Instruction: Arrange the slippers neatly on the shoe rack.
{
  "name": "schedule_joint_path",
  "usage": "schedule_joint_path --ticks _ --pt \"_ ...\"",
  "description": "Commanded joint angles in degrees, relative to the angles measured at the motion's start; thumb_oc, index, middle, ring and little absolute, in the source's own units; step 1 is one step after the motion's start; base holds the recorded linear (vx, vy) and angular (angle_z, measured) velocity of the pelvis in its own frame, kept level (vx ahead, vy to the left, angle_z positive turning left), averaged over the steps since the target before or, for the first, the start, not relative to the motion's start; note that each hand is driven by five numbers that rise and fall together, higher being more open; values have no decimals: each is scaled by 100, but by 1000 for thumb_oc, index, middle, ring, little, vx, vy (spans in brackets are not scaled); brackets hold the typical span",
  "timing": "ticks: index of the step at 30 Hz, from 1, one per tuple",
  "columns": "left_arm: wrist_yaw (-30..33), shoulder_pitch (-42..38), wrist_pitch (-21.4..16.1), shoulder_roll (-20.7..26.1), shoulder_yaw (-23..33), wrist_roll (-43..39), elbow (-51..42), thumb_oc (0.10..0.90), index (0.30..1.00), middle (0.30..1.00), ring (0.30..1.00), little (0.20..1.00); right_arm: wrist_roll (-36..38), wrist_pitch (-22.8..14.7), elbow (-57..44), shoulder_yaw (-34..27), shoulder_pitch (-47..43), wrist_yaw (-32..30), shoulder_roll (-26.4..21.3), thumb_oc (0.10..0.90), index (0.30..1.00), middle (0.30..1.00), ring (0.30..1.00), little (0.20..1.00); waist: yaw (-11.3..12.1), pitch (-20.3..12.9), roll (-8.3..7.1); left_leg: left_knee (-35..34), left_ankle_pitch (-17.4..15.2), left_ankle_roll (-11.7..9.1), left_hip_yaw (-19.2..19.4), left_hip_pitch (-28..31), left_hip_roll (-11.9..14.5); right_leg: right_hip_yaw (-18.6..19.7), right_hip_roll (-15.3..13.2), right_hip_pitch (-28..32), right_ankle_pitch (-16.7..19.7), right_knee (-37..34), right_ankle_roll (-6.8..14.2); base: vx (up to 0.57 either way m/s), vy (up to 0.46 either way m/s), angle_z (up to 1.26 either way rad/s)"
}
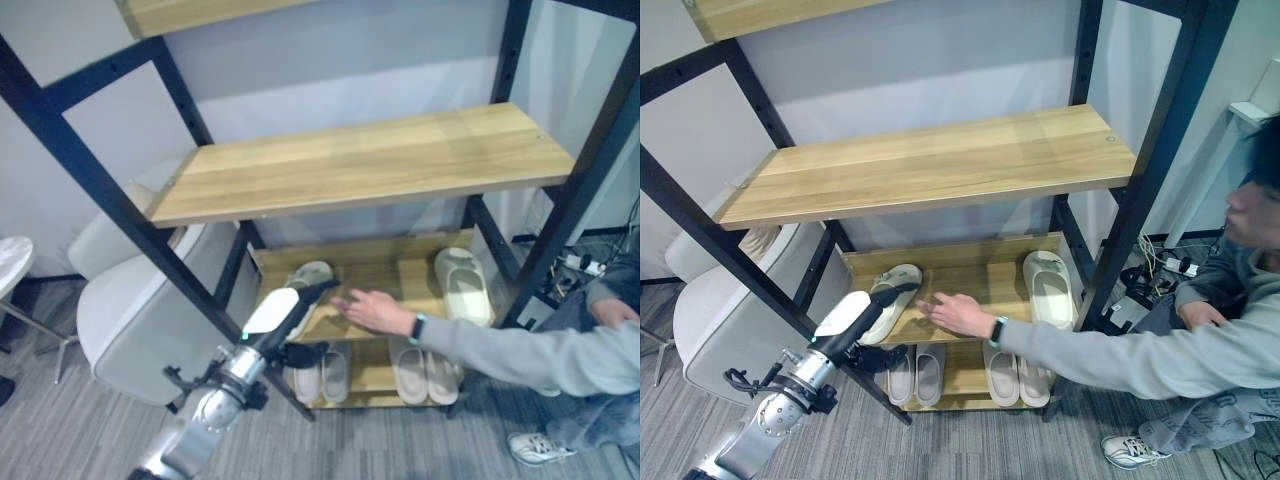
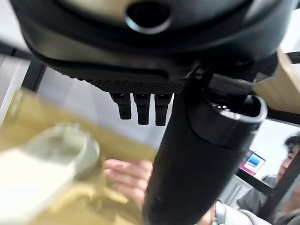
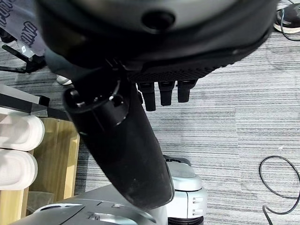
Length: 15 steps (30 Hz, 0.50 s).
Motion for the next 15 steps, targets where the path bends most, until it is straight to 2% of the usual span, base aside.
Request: schedule_joint_path --ticks 1,3,11,15 --pt "890 -1039 -270 325 541 395 100 800 900 900 900 900 73 -209 -20 176 -10 -144 22 800 900 900 900 900 -181 -216 -242 -7 -520 -268 -142 55 100 -88 -294 113 -386 39 502 26 4 -6" --pt "1159 -1362 -105 500 466 722 465 800 900 900 900 900 85 -234 -77 226 21 -154 14 800 900 900 900 900 -246 -243 -242 -7 -528 -268 -102 32 80 -61 -313 67 -358 39 522 35 11 -10" --pt "1583 -2020 279 698 128 1329 1276 800 900 900 900 900 64 -292 -274 311 36 -178 -29 800 900 900 900 900 -353 -289 -224 -7 -540 -262 -12 -54 49 27 -352 -79 -291 39 570 9 21 -8" --pt "1775 -2718 683 801 -404 1782 2150 800 900 900 900 900 45 -332 -359 355 -1 -176 -121 800 900 900 900 900 -446 -269 -205 -7 -536 -259 27 -147 16 85 -380 -205 -204 39 607 -11 39 -10"
